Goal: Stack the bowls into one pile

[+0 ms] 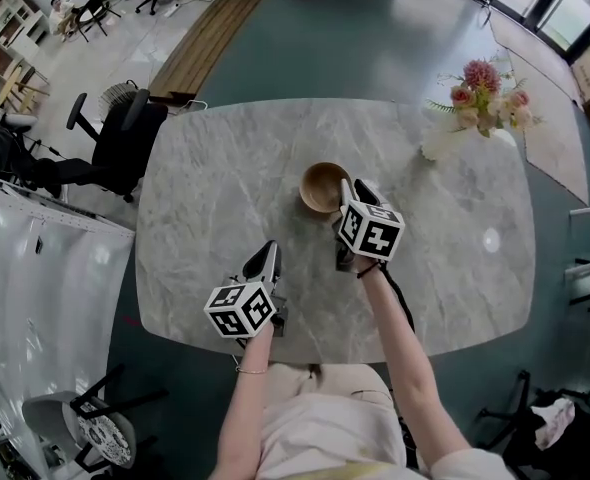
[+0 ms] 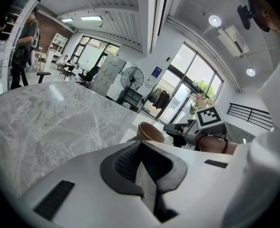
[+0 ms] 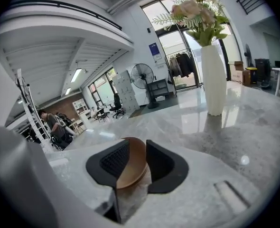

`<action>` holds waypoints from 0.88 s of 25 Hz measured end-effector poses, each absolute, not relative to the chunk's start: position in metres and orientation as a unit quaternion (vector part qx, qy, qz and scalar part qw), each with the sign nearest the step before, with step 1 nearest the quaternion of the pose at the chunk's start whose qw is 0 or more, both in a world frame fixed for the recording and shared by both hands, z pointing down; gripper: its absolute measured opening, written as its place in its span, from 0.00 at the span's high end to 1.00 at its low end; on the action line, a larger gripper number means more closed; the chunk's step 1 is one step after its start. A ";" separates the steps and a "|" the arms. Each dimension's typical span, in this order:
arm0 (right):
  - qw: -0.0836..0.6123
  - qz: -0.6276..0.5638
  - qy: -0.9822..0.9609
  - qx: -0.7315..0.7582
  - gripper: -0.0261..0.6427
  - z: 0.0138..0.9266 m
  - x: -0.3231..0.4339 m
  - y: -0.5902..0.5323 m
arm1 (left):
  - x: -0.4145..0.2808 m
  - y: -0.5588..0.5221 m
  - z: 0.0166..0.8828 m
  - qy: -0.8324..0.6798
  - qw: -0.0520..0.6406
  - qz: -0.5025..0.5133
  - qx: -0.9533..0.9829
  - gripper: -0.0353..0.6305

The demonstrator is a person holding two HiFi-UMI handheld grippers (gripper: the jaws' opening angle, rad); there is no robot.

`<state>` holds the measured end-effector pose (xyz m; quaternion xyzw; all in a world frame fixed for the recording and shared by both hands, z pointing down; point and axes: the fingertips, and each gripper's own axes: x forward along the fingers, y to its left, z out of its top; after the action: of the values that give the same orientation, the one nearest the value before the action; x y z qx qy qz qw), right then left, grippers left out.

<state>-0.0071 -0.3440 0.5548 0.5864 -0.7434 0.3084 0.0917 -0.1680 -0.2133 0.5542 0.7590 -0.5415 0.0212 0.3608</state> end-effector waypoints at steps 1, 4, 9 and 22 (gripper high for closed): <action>0.090 0.306 -0.749 0.581 0.81 0.553 -0.007 -0.342 | -0.166 -0.214 0.551 -0.542 0.355 0.021 0.762 0.95; 0.094 0.296 -0.763 0.567 0.83 0.546 -0.008 -0.334 | -0.162 -0.215 0.541 -0.542 0.340 0.018 0.768 0.95; 0.086 0.283 -0.784 0.546 0.87 0.534 -0.005 -0.314 | -0.155 -0.208 0.527 -0.540 0.316 0.019 0.780 0.95; 0.032 0.258 -0.826 0.500 0.95 0.486 0.018 -0.263 | -0.151 -0.189 0.481 -0.550 0.253 0.001 0.796 0.95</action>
<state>0.0182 -0.2629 0.4858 0.5000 -0.8259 0.2585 0.0321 -0.1506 -0.1892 0.4810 0.7959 -0.5501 0.0007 0.2529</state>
